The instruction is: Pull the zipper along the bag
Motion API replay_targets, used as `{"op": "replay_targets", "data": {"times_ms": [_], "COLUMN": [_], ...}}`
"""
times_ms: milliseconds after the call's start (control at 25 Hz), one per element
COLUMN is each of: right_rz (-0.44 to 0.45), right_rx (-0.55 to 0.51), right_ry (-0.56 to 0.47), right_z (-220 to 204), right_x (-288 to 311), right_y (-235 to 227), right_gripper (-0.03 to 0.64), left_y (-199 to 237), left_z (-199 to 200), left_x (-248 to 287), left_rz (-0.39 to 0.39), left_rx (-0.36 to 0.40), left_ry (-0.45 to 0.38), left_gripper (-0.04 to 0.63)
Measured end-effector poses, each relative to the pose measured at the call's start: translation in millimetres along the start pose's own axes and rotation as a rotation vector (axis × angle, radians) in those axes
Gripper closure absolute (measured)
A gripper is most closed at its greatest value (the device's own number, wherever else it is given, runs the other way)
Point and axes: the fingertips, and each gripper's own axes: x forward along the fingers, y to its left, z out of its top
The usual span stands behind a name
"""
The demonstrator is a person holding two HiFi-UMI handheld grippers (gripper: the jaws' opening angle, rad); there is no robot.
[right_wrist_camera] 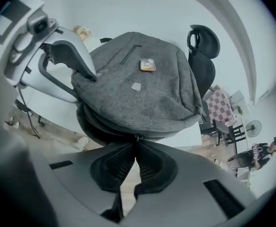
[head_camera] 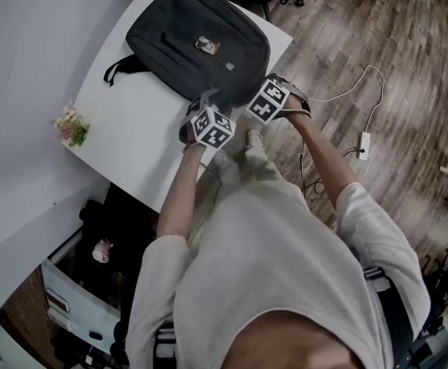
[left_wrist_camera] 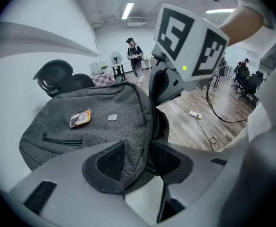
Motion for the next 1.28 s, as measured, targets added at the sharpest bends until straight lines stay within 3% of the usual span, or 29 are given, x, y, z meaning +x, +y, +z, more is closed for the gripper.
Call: {"op": "replay_targets", "data": {"times_ms": [480, 760, 840, 960, 1120, 1280], "right_rz": [0.093, 0.131, 0.147, 0.168, 0.117, 0.036], "right_rx": [0.153, 0.306, 0.353, 0.420, 0.493, 0.538], "right_ry": [-0.026, -0.136, -0.177, -0.258, -0.414, -0.562], "right_z": [20.9, 17.2, 17.6, 18.2, 26.9, 37.8], "right_x": [-11.0, -9.5, -13.4, -27.8, -66.5, -111.6], "right_y": [53.6, 52.2, 52.7, 49.7, 31.5, 11.7], "right_gripper": [0.588, 0.578, 0.543, 0.440, 0.482, 0.514], "left_y": [-1.8, -7.3, -7.7, -4.0, 15.2, 39.1], "left_z": [-4.2, -2.5, -1.5, 1.7, 12.6, 26.1], "left_x": [-3.3, -13.2, -19.0, -35.3, -71.5, -117.2], "left_rz": [-0.041, -0.024, 0.000, 0.056, 0.139, 0.219], "left_rx": [-0.021, 0.045, 0.042, -0.030, -0.227, -0.361], "left_ry": [-0.015, -0.053, -0.077, -0.136, -0.267, -0.389], "left_gripper": [0.411, 0.405, 0.385, 0.383, 0.388, 0.409]}}
